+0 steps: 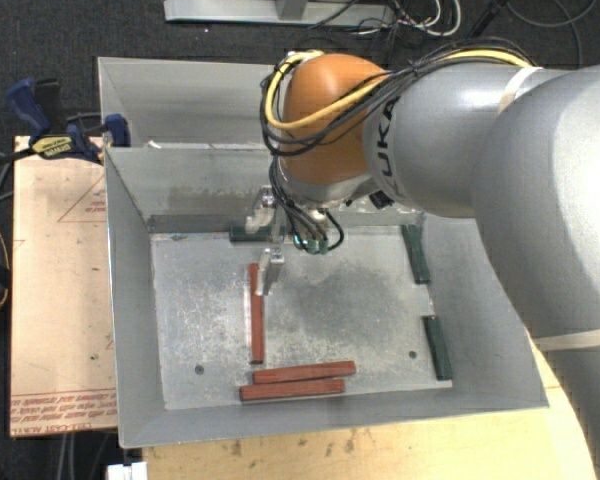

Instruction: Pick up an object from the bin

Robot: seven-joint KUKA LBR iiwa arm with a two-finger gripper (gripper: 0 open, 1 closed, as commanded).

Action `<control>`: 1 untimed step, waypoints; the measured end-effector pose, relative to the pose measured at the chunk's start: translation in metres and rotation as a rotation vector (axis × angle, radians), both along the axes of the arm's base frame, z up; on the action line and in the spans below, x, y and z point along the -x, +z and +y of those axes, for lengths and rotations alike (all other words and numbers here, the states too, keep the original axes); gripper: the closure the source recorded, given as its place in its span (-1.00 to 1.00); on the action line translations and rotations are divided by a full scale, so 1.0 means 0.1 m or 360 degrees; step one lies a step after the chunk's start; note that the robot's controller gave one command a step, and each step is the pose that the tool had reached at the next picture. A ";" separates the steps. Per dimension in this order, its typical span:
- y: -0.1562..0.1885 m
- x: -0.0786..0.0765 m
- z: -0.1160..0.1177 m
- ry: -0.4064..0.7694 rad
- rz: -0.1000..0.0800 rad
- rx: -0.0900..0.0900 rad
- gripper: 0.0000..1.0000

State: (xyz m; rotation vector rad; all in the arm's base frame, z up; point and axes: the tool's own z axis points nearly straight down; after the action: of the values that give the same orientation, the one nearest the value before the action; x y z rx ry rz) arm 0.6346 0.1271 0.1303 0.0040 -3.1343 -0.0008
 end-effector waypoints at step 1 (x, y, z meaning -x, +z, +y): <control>0.05 -0.02 0.00 -0.0003 -0.0012 -0.0001 -1.00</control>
Offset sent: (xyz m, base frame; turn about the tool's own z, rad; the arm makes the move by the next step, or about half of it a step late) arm -0.0044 -0.0133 -0.0603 -0.4356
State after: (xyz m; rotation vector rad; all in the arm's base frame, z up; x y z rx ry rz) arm 0.6366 0.1268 0.1350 0.0011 -3.1421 -0.0021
